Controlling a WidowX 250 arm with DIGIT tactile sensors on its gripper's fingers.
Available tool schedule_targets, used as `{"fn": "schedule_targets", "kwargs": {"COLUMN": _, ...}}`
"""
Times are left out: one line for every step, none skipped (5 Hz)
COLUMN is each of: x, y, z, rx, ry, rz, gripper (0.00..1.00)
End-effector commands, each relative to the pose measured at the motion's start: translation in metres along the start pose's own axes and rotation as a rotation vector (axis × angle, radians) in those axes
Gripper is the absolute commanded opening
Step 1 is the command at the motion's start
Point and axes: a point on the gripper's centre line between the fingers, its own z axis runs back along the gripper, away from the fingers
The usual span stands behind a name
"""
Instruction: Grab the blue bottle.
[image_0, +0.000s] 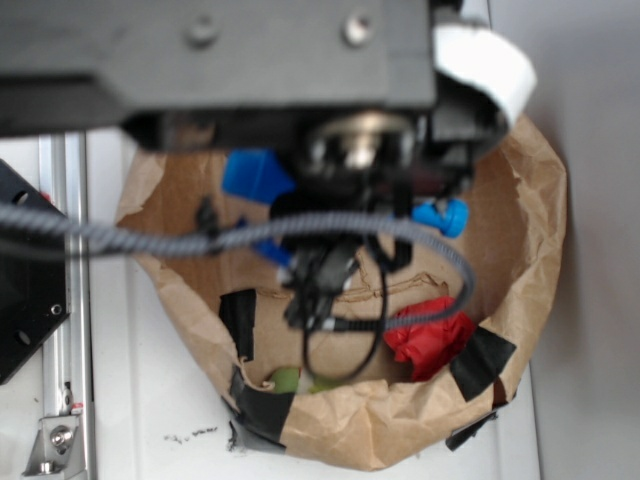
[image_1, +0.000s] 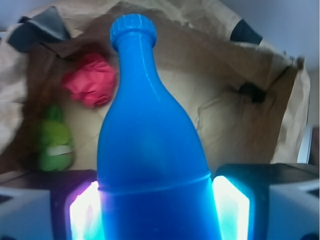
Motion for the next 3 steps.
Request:
{"fn": "schedule_targets", "kwargs": {"x": -0.0164, "y": 0.0087, "z": 0.0230, "rx": -0.010, "ry": -0.139, "rz": 0.081, "gripper": 0.00}}
{"fn": "schedule_targets", "kwargs": {"x": -0.0193, "y": 0.0085, "z": 0.0204, "rx": -0.003, "ry": -0.140, "rz": 0.092, "gripper": 0.00}}
{"fn": "schedule_targets", "kwargs": {"x": -0.0200, "y": 0.0090, "z": 0.0154, "rx": 0.014, "ry": -0.128, "rz": 0.099, "gripper": 0.00}}
